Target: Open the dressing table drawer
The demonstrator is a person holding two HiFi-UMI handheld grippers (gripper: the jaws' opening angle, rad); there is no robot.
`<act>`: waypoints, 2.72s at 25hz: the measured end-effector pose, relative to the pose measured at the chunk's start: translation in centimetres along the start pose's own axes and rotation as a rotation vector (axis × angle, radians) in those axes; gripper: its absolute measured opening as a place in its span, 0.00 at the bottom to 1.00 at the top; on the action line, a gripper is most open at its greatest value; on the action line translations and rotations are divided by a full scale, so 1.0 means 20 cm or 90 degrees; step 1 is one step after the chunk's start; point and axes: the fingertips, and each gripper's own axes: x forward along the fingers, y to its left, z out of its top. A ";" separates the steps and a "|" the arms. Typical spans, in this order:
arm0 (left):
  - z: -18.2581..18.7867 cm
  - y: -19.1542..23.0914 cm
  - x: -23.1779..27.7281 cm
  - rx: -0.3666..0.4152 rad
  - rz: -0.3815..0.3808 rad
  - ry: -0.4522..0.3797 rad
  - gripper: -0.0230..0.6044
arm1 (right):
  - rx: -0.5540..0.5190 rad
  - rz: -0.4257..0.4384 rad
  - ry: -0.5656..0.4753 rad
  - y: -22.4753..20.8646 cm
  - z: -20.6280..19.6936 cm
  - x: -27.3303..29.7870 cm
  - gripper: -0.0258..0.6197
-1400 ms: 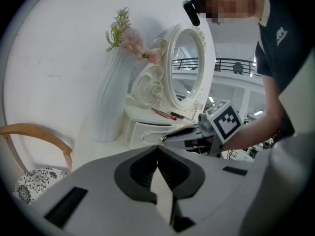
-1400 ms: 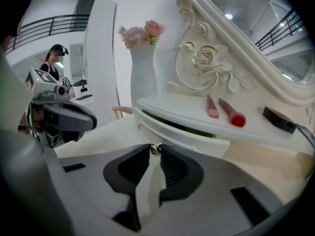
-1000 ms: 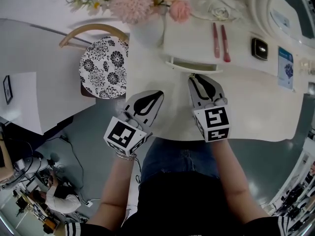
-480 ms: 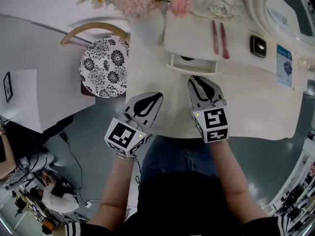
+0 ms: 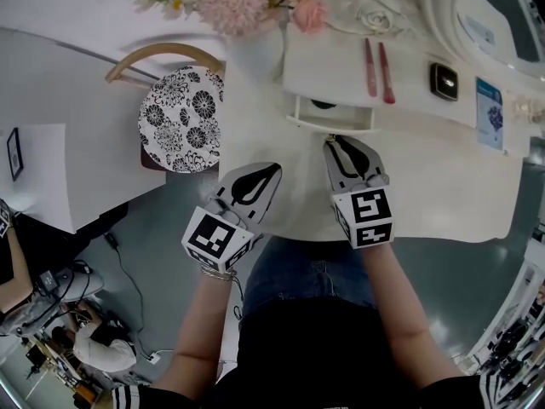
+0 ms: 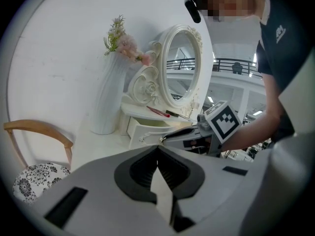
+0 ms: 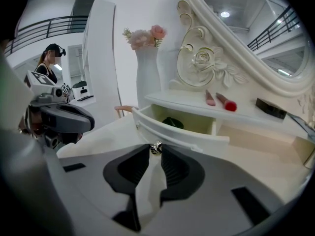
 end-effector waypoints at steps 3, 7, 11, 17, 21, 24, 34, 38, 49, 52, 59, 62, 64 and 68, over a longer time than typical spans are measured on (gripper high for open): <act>0.01 0.01 0.00 0.000 0.003 -0.002 0.06 | 0.014 0.001 -0.002 0.00 0.00 0.00 0.18; 0.02 0.02 0.01 0.003 0.002 -0.005 0.06 | 0.009 -0.001 -0.002 0.00 0.00 -0.02 0.18; 0.03 0.02 0.01 0.007 -0.001 0.000 0.06 | 0.008 -0.001 -0.005 0.00 0.00 -0.04 0.18; 0.05 0.02 0.02 0.013 0.001 0.002 0.06 | 0.000 0.005 -0.015 0.00 0.03 -0.07 0.17; 0.06 0.00 0.04 0.015 0.002 0.003 0.06 | -0.001 0.019 -0.016 0.01 0.04 -0.10 0.14; 0.07 -0.01 0.06 0.013 0.008 0.004 0.06 | -0.009 0.034 -0.013 0.01 0.03 -0.12 0.12; 0.16 -0.08 0.12 0.011 0.034 -0.011 0.06 | -0.026 0.082 -0.031 -0.01 0.10 -0.19 0.09; 0.19 -0.11 0.14 0.015 0.045 -0.016 0.06 | -0.029 0.094 -0.034 -0.03 0.11 -0.22 0.08; 0.26 -0.17 0.17 0.014 0.071 -0.024 0.06 | -0.042 0.119 -0.043 -0.09 0.17 -0.31 0.08; 0.29 -0.19 0.18 0.017 0.074 -0.027 0.06 | -0.046 0.122 -0.050 -0.12 0.19 -0.35 0.08; 0.36 -0.24 0.17 0.034 0.081 -0.034 0.06 | -0.054 0.131 -0.067 -0.14 0.23 -0.44 0.07; 0.40 -0.26 0.16 0.038 0.084 -0.038 0.06 | -0.055 0.132 -0.076 -0.15 0.25 -0.48 0.07; 0.41 -0.27 0.15 0.042 0.083 -0.039 0.06 | -0.057 0.136 -0.083 -0.15 0.27 -0.52 0.07; 0.44 -0.30 0.13 0.052 0.082 -0.036 0.06 | -0.058 0.142 -0.098 -0.16 0.31 -0.58 0.07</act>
